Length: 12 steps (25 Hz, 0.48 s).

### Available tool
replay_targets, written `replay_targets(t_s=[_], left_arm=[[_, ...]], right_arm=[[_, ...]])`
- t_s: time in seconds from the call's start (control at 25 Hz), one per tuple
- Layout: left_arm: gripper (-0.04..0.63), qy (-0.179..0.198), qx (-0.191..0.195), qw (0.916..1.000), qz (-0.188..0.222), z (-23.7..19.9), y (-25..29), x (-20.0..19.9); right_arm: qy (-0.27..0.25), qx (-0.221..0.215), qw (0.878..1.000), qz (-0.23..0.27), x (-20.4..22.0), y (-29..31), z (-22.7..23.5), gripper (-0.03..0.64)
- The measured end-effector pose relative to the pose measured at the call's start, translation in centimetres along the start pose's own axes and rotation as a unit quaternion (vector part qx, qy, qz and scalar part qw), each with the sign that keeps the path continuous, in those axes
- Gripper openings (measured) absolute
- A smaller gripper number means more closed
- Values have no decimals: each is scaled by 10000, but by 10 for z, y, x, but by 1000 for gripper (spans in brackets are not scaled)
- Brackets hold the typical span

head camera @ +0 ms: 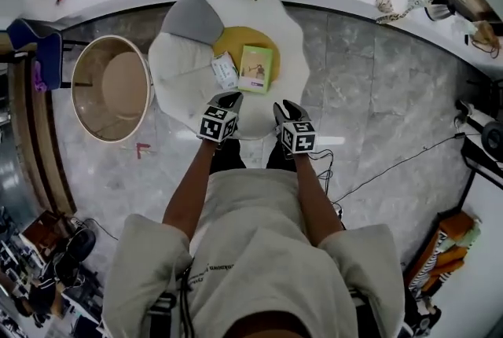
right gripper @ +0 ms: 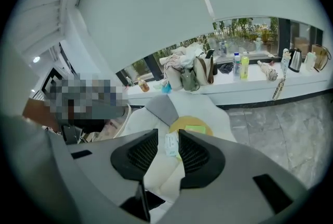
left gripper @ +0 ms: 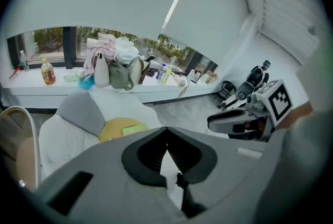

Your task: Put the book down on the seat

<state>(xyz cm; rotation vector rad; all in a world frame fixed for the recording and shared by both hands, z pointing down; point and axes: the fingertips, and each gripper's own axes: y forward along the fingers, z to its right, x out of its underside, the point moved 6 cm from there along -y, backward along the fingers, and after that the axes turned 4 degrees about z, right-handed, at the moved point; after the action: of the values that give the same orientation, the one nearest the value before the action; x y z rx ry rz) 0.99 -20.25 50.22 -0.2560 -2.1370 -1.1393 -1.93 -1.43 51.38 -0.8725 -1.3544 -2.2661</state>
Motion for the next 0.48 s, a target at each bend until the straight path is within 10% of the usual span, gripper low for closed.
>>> replay_targets(t_s=[0.48], left_arm=[[8, 228, -95, 9994, 258, 12, -41, -32]], right_arm=[[-833, -135, 9963, -134, -50, -17, -14, 87]])
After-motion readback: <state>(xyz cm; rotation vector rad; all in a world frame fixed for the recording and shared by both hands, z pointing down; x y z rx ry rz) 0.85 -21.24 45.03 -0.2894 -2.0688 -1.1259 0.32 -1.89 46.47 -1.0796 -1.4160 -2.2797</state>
